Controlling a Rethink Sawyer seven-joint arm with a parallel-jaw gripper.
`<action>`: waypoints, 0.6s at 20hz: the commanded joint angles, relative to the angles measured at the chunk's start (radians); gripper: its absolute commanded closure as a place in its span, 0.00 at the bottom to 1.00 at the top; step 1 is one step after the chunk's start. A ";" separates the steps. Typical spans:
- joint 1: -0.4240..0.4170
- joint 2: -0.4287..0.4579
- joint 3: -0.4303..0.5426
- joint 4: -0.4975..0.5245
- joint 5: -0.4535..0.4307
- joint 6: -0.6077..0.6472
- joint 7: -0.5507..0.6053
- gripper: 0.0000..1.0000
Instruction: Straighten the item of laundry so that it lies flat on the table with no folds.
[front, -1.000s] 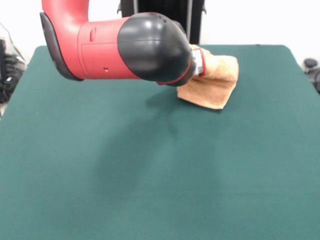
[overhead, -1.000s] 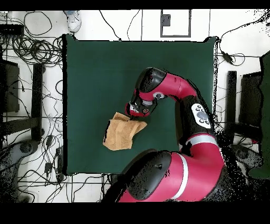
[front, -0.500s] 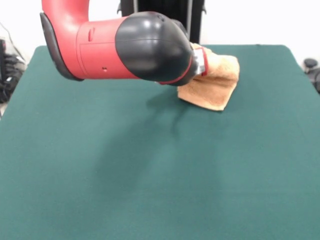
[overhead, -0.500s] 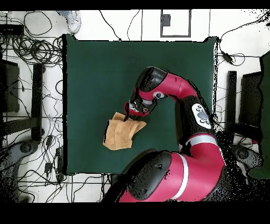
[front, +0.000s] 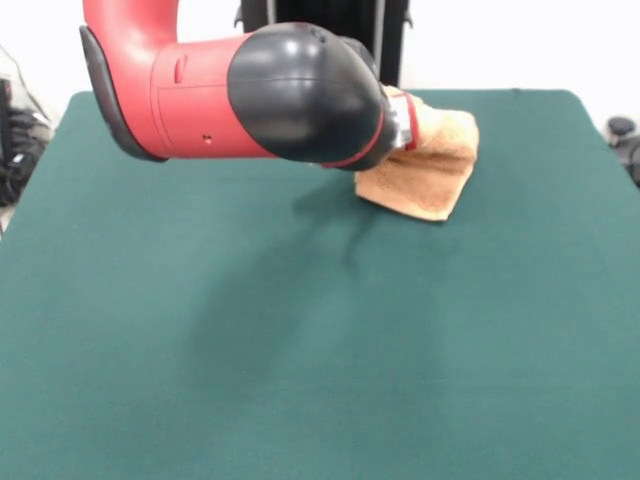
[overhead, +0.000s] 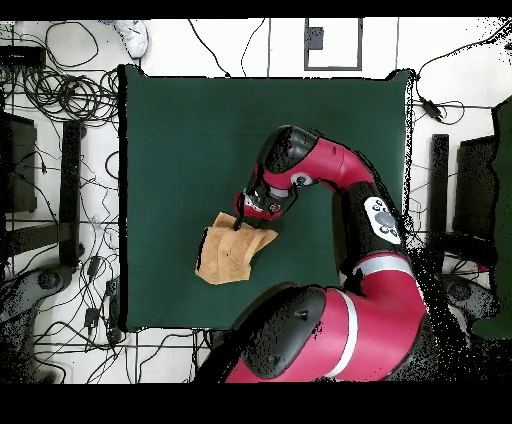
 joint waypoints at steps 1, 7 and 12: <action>0.003 0.039 0.031 0.082 0.044 0.112 0.107 0.00; 0.005 0.046 0.028 0.081 0.047 0.142 0.121 0.00; 0.008 0.020 0.007 0.121 0.048 0.149 0.149 0.00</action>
